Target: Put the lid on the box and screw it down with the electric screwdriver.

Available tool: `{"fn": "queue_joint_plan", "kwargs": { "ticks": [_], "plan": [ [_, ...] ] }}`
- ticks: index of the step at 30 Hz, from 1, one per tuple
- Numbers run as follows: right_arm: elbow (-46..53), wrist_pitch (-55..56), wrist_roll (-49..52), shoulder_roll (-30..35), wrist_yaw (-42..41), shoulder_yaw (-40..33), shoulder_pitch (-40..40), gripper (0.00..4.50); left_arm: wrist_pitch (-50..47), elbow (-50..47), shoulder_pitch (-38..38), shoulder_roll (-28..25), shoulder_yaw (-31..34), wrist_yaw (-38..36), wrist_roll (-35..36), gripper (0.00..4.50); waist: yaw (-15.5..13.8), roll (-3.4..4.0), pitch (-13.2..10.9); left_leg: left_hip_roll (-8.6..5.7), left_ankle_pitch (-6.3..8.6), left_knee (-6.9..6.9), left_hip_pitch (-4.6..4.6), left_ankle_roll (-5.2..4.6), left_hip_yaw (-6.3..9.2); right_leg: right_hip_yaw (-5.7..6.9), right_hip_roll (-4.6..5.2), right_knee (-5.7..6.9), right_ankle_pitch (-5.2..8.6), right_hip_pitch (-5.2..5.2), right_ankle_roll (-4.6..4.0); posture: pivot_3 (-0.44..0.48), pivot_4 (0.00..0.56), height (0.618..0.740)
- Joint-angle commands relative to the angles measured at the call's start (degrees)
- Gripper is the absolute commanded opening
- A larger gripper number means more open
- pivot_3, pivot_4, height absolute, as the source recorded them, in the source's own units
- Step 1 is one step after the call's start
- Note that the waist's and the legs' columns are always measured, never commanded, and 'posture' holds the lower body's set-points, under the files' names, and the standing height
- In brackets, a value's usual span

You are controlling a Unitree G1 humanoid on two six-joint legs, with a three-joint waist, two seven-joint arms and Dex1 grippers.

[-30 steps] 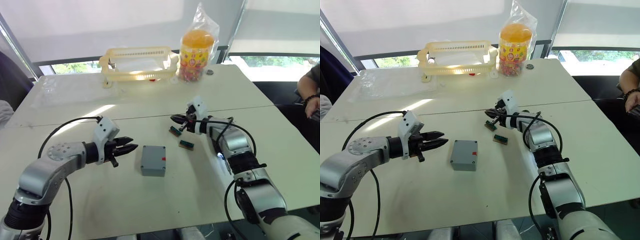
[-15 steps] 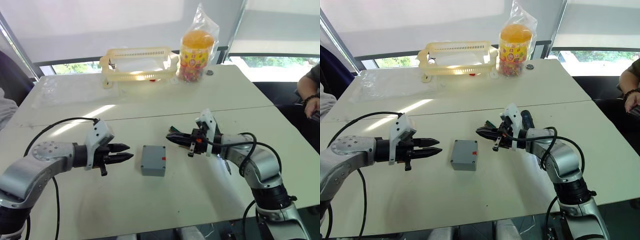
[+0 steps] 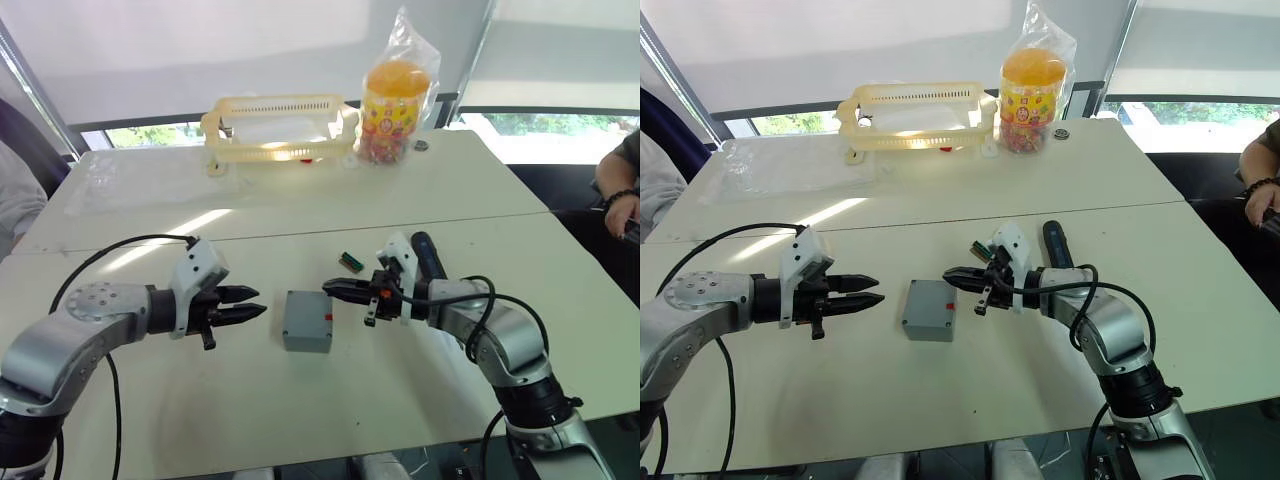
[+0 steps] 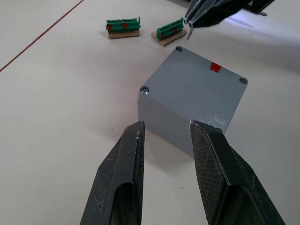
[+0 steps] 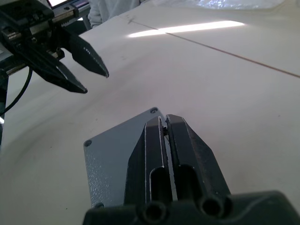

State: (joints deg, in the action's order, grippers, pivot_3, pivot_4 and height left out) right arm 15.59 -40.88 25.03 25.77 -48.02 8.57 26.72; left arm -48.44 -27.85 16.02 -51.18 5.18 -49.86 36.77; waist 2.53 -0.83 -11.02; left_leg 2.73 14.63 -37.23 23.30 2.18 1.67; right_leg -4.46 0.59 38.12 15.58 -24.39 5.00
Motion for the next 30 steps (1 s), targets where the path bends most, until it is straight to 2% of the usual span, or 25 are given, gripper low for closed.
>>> {"fn": "queue_joint_plan", "kwargs": {
  "ticks": [1, 30],
  "plan": [
    [1.44, 0.94, 0.58, -0.09, 0.12, -0.06, -0.22, 0.05, 0.69, -0.86, 0.26, 0.0, 0.21, 0.17, -0.05, 1.52, 0.0, 0.0, 0.0, 0.0, 0.0, 0.0, 0.0, 0.0, 0.0, 0.0, 0.0, 0.0, 0.0, 0.0, 0.0, 0.0, 0.15, 0.74],
    [-4.76, 5.11, -2.36, -0.6, 0.05, 1.71, 1.02, 0.05, 1.01, -0.45, 0.31, 1.0, -0.2, 0.74, -1.18, 1.52, 0.0, 0.0, 0.0, 0.0, 0.0, 0.0, 0.0, 0.0, 0.0, 0.0, 0.0, 0.0, 0.0, 0.0, 0.0, 0.0, 0.15, 0.74]
  ]
}}
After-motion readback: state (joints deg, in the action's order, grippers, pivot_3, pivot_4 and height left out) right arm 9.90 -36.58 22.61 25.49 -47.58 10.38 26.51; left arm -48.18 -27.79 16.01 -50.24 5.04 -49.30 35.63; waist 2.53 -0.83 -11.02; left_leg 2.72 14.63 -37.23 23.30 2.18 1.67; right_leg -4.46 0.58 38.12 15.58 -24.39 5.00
